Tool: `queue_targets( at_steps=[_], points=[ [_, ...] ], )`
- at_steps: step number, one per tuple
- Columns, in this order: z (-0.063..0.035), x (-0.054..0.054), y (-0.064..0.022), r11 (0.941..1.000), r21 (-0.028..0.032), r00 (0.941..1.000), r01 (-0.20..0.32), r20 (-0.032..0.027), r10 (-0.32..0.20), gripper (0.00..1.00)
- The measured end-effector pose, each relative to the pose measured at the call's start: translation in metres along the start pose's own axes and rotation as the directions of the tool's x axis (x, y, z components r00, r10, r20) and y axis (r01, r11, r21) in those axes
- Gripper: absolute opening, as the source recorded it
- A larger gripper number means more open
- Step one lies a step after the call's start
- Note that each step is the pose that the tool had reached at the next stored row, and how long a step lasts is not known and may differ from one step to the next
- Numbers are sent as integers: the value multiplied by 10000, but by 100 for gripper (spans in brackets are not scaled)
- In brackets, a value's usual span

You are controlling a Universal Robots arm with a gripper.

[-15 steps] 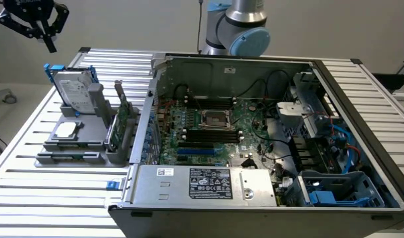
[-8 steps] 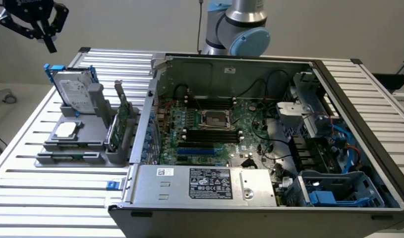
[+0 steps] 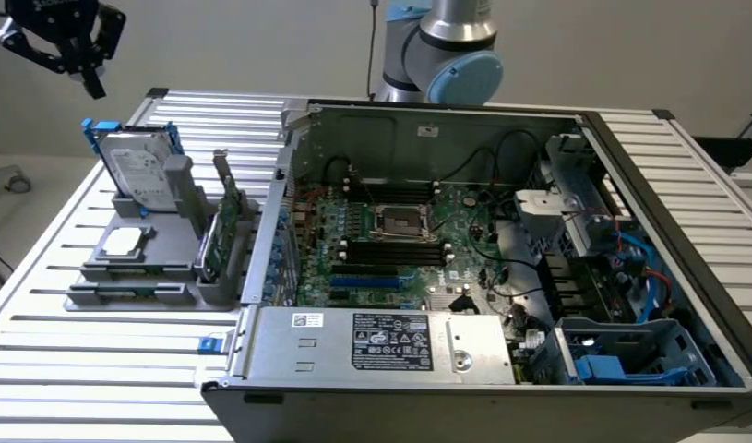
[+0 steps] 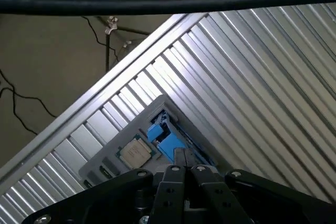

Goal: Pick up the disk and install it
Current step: 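Pick up the disk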

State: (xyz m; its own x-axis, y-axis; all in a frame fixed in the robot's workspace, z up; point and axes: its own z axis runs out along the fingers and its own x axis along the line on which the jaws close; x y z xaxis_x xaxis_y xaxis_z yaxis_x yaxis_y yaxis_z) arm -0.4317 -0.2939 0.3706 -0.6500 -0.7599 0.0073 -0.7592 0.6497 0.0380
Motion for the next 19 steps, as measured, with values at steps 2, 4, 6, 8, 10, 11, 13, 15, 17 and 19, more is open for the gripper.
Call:
queue_targets(
  at_steps=[2, 4, 6, 8, 10, 11, 13, 15, 17, 19],
  points=[
    [0, 0, 0, 9993, 2, 9993, 361, -14, -361, 11],
    [0, 0, 0, 9974, 5, 9974, 720, -28, -720, 11],
    [0, 0, 0, 9942, 7, 9942, 1077, -42, -1076, 11],
    [0, 0, 0, 9894, 8, 9894, 1449, -57, -1449, 11],
    [0, 0, 0, 9836, 8, 9836, 1804, -71, -1804, 11],
    [0, 0, 0, 9802, 8, 9801, 1981, -79, -1981, 11],
    [0, 0, 0, 9724, 8, 9724, 2331, -94, -2331, 11],
    [0, 0, 0, 9633, 8, 9632, 2684, -108, -2684, 11],
    [0, 0, 0, 9527, 7, 9526, 3039, -123, -3039, 11],
    [0, 0, 0, 9412, 4, 9411, 3379, -137, -3379, 11]
  ],
)
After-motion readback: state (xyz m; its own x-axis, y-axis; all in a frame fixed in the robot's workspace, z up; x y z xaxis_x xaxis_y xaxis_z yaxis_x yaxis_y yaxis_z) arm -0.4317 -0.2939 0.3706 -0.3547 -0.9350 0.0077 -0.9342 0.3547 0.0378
